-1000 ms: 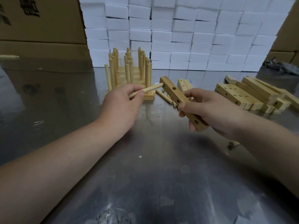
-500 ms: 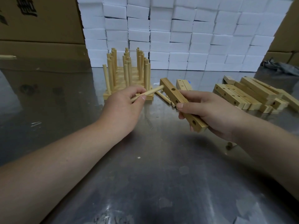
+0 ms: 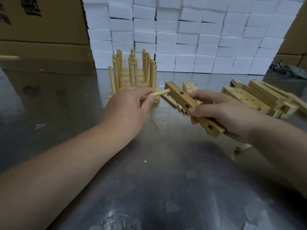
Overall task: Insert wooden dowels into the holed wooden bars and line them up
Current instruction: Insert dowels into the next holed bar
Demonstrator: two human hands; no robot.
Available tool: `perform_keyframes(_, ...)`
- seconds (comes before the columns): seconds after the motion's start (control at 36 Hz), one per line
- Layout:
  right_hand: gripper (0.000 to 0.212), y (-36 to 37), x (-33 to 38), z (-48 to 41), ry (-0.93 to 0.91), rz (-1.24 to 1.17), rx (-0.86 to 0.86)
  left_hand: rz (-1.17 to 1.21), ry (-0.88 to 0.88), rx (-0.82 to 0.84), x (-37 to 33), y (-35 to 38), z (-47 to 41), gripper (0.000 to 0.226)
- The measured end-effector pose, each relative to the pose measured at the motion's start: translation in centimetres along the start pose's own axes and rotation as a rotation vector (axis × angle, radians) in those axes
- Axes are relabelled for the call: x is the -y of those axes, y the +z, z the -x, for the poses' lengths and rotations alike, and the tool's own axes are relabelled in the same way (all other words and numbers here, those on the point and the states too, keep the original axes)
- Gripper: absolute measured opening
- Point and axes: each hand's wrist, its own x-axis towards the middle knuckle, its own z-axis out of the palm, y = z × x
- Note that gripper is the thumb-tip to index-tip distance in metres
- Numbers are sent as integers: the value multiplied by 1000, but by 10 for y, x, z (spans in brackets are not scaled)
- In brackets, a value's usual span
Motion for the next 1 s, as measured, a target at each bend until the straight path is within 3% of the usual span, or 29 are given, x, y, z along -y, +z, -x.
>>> perform_keyframes(0.11, 21, 0, 1, 2, -24, -1, 26, -6, 18, -4, -4, -2, 1, 19)
perform_keyframes(0.25, 37, -1, -2, 1, -58, 62, 36, 74, -48, 53, -5, -4, 2, 21)
perform_keyframes(0.61, 41, -1, -3, 1, -125, 109, 46, 267, -301, 129, 3, 1, -2, 43)
perform_keyframes(0.69, 33, 2, -4, 0, -126, 133, 30, 340, -331, 140, 0, 1, -2, 41)
perform_keyframes(0.81, 24, 6, -5, -2, -146, 40, -108, 339, -361, 84, -2, 1, -8, 34)
perform_keyframes(0.89, 16, -3, -4, -7, -139, -72, -328, 269, -372, 60, 1, 2, -9, 38)
perform_keyframes(1.0, 12, -19, -8, -16, -49, -152, -637, 122, -216, 258, -4, 5, 0, 37)
